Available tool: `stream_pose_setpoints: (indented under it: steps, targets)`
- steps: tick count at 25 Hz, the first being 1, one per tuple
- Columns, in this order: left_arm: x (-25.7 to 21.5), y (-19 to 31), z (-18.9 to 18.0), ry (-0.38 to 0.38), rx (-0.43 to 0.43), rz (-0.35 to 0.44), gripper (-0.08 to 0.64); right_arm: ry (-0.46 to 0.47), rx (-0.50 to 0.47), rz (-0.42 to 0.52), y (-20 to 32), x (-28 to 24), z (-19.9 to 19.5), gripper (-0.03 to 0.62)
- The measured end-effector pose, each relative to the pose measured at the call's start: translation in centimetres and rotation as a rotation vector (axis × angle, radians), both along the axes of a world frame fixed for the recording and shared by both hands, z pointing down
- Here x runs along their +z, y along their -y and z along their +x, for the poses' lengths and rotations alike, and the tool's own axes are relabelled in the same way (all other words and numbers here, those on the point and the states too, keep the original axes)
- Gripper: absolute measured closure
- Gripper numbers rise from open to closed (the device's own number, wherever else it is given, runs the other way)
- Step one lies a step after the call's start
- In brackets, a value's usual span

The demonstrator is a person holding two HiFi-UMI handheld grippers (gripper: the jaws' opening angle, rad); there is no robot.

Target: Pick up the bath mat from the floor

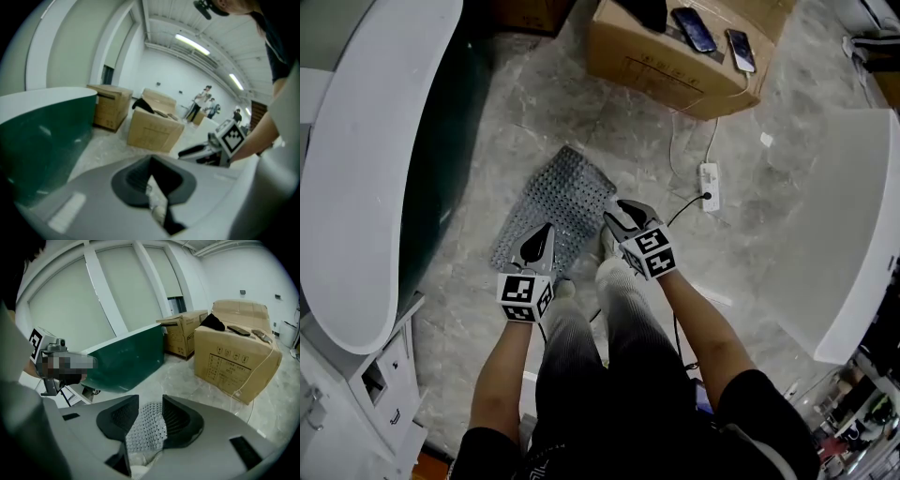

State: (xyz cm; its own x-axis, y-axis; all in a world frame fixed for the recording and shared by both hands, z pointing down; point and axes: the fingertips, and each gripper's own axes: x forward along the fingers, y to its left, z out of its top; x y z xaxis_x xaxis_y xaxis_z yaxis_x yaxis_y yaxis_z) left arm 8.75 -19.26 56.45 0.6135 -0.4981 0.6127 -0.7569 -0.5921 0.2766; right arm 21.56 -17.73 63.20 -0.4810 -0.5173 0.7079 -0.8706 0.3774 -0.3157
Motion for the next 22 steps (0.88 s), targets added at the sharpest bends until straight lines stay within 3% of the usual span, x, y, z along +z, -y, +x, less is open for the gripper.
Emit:
stream_pose_setpoints:
  steps: [6,22]
  targets:
    - [6.1,0.3,-0.5,0.079,-0.009,-0.021,0.555,0.009,0.022,-0.036,1.0,5.6,0.9,0.433]
    - [22.3,1.2,-1.9,0.143,-0.017,-0.075,0.555,0.001,0.019,-0.100,1.6,21.7,0.5,0.422]
